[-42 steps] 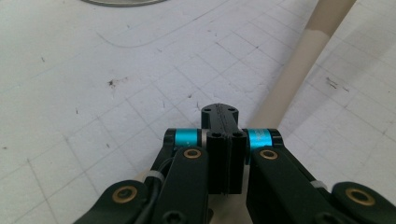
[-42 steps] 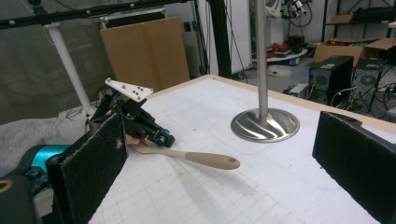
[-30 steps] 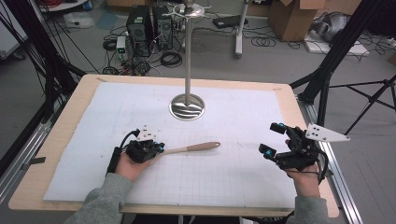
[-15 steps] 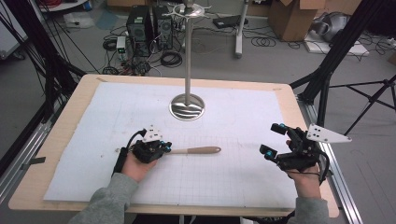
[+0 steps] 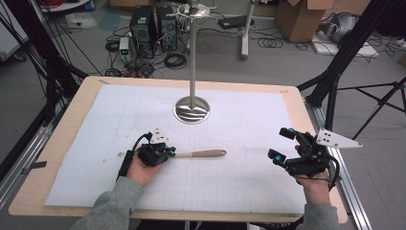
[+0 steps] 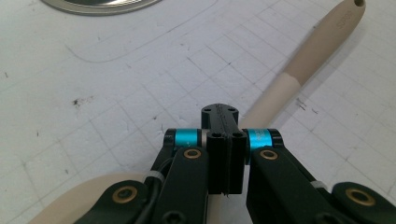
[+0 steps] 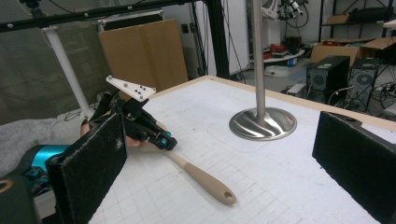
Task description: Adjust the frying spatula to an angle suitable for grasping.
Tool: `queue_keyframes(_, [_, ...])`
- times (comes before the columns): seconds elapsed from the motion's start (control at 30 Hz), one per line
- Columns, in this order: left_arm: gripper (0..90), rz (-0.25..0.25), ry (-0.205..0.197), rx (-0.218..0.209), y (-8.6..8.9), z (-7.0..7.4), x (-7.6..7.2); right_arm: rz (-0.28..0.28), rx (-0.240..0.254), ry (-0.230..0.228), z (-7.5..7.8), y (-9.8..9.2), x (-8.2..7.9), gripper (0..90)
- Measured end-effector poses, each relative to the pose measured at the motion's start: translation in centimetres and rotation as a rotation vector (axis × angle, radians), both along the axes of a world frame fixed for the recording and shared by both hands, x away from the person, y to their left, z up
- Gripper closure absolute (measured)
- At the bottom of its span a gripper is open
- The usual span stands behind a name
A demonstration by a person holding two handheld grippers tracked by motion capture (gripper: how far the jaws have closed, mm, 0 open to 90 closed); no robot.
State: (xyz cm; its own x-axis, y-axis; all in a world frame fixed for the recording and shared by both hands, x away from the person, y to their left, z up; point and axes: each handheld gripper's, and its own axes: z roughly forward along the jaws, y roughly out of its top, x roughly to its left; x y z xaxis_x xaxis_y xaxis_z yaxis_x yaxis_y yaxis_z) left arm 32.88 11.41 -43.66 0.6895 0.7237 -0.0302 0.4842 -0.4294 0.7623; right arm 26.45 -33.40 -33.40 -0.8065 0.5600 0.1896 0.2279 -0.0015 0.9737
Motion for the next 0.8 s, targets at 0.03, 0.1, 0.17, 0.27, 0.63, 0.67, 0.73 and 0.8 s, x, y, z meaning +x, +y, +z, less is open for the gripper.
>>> queue_keyframes(0.03, [89.9,0.001,0.007,0.005,0.0,0.1,0.0,0.0,-0.001,0.001,0.0,0.0,0.0,2.1])
queue_keyframes(0.1, [89.9,0.001,0.014,0.023,0.0,0.3,0.0,-0.002,0.001,0.002,0.0,0.0,0.0,2.1])
queue_keyframes(0.17, [89.9,0.005,0.024,0.015,0.1,0.3,0.0,-0.001,-0.002,0.0,-0.1,0.0,0.0,2.1])
queue_keyframes(0.27, [89.9,0.007,0.03,0.019,0.2,0.3,0.1,0.0,0.0,0.0,-0.1,0.0,0.0,2.1])
queue_keyframes(0.63, [89.9,-0.008,-0.038,0.001,-1.9,0.2,0.1,-0.003,-0.001,0.0,-0.1,-0.1,0.0,2.1])
queue_keyframes(0.67, [89.8,0.016,-0.066,0.024,-2.6,0.2,0.4,-0.003,-0.001,0.003,-0.1,-0.1,0.0,2.1])
queue_keyframes(0.73, [89.8,0.042,-0.07,-0.008,-3.0,0.1,0.8,-0.003,0.0,0.002,-0.1,-0.2,-0.1,2.1])
queue_keyframes(0.8, [89.9,0.052,-0.044,-0.002,-3.5,-0.4,1.2,-0.006,0.004,-0.004,-0.1,-0.3,0.0,2.1])
